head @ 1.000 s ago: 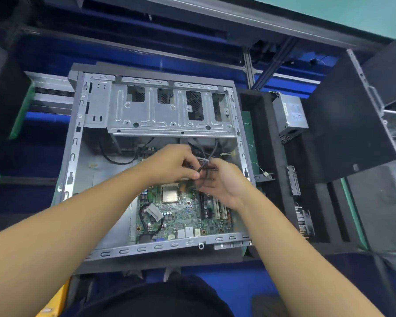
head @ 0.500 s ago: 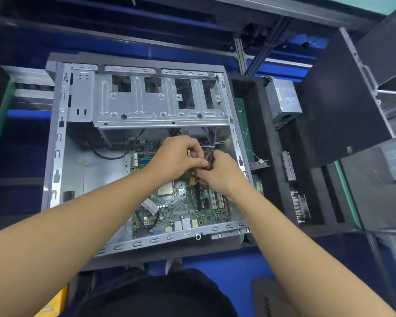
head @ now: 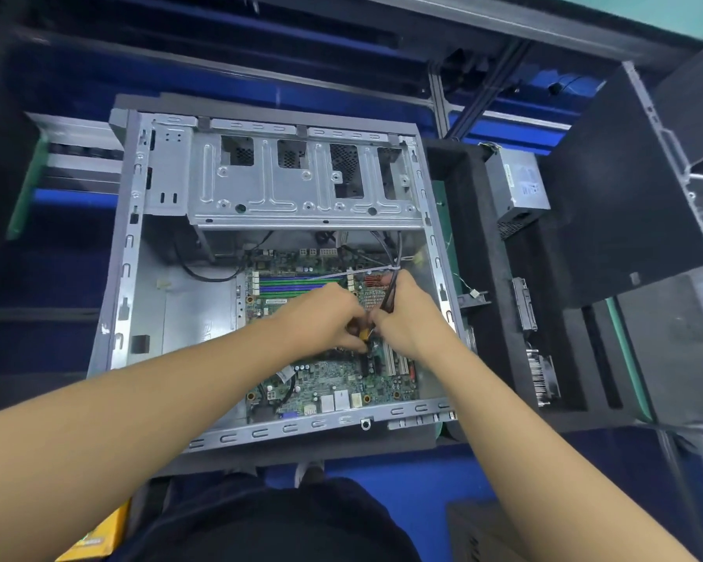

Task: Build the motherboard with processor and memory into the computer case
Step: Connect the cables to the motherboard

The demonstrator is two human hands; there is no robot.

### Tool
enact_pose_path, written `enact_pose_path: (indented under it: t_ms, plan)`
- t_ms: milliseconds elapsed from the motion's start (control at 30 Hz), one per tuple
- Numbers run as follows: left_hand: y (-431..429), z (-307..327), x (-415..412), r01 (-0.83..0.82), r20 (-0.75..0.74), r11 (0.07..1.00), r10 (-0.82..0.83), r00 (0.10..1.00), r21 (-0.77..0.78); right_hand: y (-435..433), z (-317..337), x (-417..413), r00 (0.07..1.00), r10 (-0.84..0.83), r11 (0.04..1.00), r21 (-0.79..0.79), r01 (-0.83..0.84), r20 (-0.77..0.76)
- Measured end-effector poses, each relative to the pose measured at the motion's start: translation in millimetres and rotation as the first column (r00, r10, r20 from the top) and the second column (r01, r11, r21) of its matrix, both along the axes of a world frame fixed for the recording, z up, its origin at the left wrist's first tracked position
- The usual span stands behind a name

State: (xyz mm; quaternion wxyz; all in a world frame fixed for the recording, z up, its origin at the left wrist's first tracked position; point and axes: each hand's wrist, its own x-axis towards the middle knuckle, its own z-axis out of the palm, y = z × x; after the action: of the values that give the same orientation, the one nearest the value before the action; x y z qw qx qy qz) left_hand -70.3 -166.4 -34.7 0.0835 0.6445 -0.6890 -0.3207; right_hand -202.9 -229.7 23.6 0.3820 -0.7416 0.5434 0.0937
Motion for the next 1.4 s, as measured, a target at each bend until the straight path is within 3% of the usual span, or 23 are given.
enact_pose_path:
  t_ms: [200, 333, 400, 433, 500, 533, 600, 633, 800, 967, 1067, 1100, 1167, 1233, 1400]
  plan:
    - [-5, -10, -9, -0.124, -0.215, 0.992, 0.121, 0.969, 0.000, 5, 11, 4, 0.999, 0.025, 0.998, -0.060, -0.027, -0.045]
    - [-7, -12, -18, -0.076, -0.167, 0.997, 0.079, 0.983, 0.027, 24, 19, 11, 0.914, 0.126, 0.943, -0.240, -0.231, -0.386]
    - [-10, -15, -21, -0.054, -0.116, 0.998, 0.057, 0.992, 0.029, 28, 27, 19, 0.845, 0.225, 0.936, -0.134, -0.326, -0.485]
    - [-13, -16, -22, -0.040, -0.110, 0.999, 0.043, 0.993, 0.030, 28, 32, 22, 0.787, 0.358, 0.912, 0.008, -0.410, -0.503]
    - [-19, -16, -24, 0.009, -0.128, 1.000, -0.011, 0.992, -0.019, 28, 36, 24, 0.621, 0.662, 0.748, 0.324, -0.579, -0.420]
    - [-22, -18, -24, 0.022, -0.154, 0.998, -0.030, 0.988, -0.058, 29, 36, 24, 0.519, 0.768, 0.639, 0.406, -0.653, -0.375]
    - [-25, -19, -25, 0.018, -0.221, 0.993, -0.043, 0.974, -0.117, 33, 23, 22, 0.416, 0.840, 0.536, 0.414, -0.736, -0.348]
    - [-26, -19, -26, 0.022, -0.236, 0.991, -0.053, 0.970, -0.131, 36, 15, 20, 0.429, 0.838, 0.538, 0.375, -0.755, -0.338]
    - [-30, -23, -43, 0.055, -0.230, 0.989, -0.086, 0.969, -0.139, 46, 3, 11, 0.700, 0.708, 0.689, 0.315, -0.653, -0.096]
    - [-36, -20, -52, 0.115, -0.210, 0.991, -0.127, 0.969, -0.067, 26, 36, -12, 0.763, 0.638, 0.709, 0.311, -0.633, 0.098]
    - [-27, -21, -58, 0.014, -0.447, 0.994, -0.060, 0.893, -0.107, -3, 65, -33, 0.836, 0.485, 0.830, 0.165, -0.532, 0.258]
    - [-25, -20, -59, -0.002, -0.454, 0.994, -0.047, 0.890, -0.108, -15, 70, -42, 0.851, 0.428, 0.877, 0.087, -0.472, 0.304]
    - [-28, -25, -62, 0.070, -0.234, 0.993, -0.091, 0.968, -0.095, -37, 69, -59, 0.875, 0.283, 0.955, -0.033, -0.294, 0.394]
    - [-31, -33, -65, 0.111, -0.052, 0.987, -0.118, 0.992, -0.120, -48, 54, -72, 0.881, 0.124, 0.992, -0.083, -0.096, 0.457]
    - [-26, -46, -72, 0.073, 0.021, 0.975, -0.071, 0.997, -0.208, -50, 18, -82, 0.885, 0.004, 0.992, -0.116, 0.056, 0.466]
